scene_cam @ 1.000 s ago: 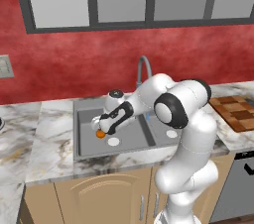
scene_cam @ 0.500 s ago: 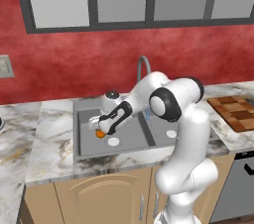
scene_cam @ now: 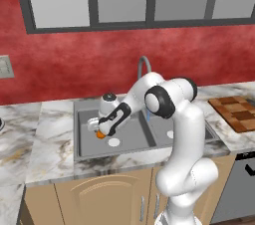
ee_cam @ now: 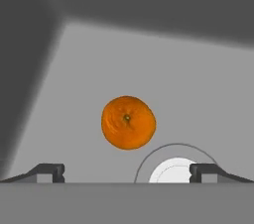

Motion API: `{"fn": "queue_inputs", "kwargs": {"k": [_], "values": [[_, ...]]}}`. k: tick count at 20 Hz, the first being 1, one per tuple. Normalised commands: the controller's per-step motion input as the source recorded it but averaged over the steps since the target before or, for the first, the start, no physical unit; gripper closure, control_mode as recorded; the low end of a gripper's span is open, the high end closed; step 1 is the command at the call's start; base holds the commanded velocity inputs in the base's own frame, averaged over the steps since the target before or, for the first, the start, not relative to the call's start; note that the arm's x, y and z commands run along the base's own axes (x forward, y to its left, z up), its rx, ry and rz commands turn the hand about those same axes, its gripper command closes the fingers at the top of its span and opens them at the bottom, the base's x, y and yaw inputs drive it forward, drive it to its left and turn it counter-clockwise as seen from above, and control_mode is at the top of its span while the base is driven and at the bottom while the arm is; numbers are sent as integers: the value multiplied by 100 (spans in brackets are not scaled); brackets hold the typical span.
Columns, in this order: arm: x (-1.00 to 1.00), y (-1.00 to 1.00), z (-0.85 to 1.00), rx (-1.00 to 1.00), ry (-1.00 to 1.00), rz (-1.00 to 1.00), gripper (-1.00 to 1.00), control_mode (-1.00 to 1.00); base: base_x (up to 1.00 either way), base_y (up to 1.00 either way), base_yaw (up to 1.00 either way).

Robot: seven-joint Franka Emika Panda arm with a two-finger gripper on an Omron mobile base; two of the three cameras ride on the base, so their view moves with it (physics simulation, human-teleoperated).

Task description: Pick the tangerine from the sink and place it on the cutting board to airdry. Then turn off the sink faucet.

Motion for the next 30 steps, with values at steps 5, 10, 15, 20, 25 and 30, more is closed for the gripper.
{"fn": "queue_inputs", "kwargs": {"k": [5, 10, 15, 20, 25, 30], "values": [[19, 1, -22, 0, 4, -4, -100, -100, 0, 0, 0], [19, 1, -20, 0, 4, -4, -100, -100, 0, 0, 0], [22, 7, -22, 0, 5, -4, -100, -100, 0, 0, 0], [19, 6, -23, 0, 5, -4, -100, -100, 0, 0, 0], [15, 3, -22, 0, 5, -4, 100, -100, 0, 0, 0], [3, 0, -9, 0, 2, -4, 100, -100, 0, 0, 0]]}}
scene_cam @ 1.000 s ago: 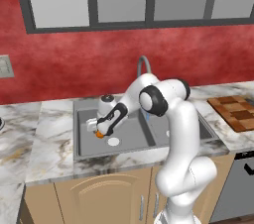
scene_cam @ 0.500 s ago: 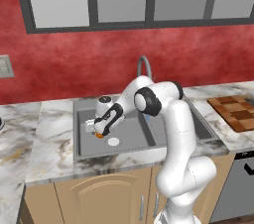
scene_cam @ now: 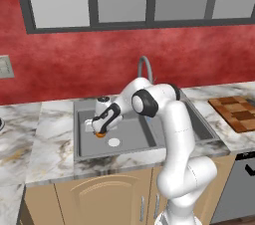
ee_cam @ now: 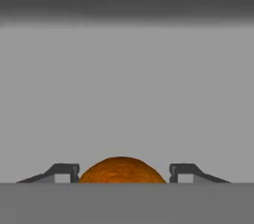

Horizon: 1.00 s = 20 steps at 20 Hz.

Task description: Pick the tangerine from the sink and place it on the cutting board to airdry. Then turn off the sink faucet.

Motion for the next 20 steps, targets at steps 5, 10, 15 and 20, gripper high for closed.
{"fn": "queue_inputs", "kwargs": {"k": [5, 10, 15, 20], "values": [[0, 0, 9, 0, 0, -3, 100, -100, 0, 0, 0], [-1, 0, 20, 0, 0, -2, 100, -100, 0, 0, 0], [-16, -1, 29, 1, 0, -1, 100, -100, 0, 0, 0], [-24, -1, 37, 0, 0, -1, 100, -100, 0, 0, 0]]}}
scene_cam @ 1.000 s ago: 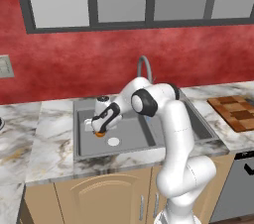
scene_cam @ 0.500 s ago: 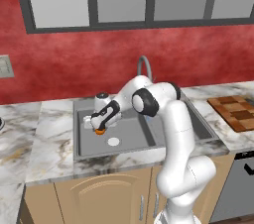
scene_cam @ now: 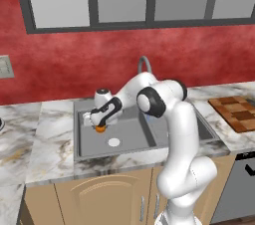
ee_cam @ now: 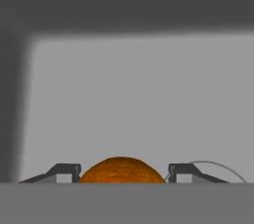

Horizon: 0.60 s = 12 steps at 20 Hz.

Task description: Pick the tangerine from the sink and place it on the cutting board to airdry. Then turn off the sink faucet.

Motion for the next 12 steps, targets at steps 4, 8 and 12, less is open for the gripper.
{"fn": "queue_inputs", "kwargs": {"k": [4, 8, 12], "values": [[-30, -1, 44, 0, 0, 0, 100, -100, 0, 0, 0], [-31, 0, 46, 0, 0, 0, 100, -100, 0, 0, 0], [-25, -3, 58, 0, 0, 0, 100, -100, 0, 0, 0]]}}
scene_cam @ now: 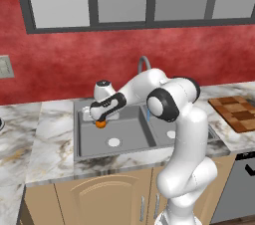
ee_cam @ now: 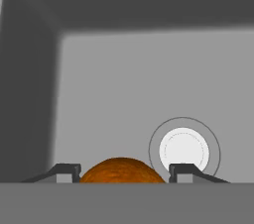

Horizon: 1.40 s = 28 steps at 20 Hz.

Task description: Pick the tangerine from the sink and place it on the cutting board to airdry. Then turn off the sink faucet.

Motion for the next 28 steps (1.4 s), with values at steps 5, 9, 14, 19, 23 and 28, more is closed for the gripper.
{"fn": "queue_inputs", "kwargs": {"k": [5, 9, 14, 19, 23, 28], "values": [[-19, -8, 64, 0, 0, -1, 100, -100, 0, 0, 0], [-13, -12, 63, 0, 4, -3, 100, -100, 0, 0, 0], [-17, -7, 45, 0, 0, -1, 100, -100, 0, 0, 0], [-29, -5, 36, -7, -2, 0, 100, -100, 0, 0, 0], [-35, -14, 33, -10, -2, 0, 100, -100, 0, 0, 0], [-37, -34, 37, -5, 0, 0, 100, -100, 0, 0, 0]]}}
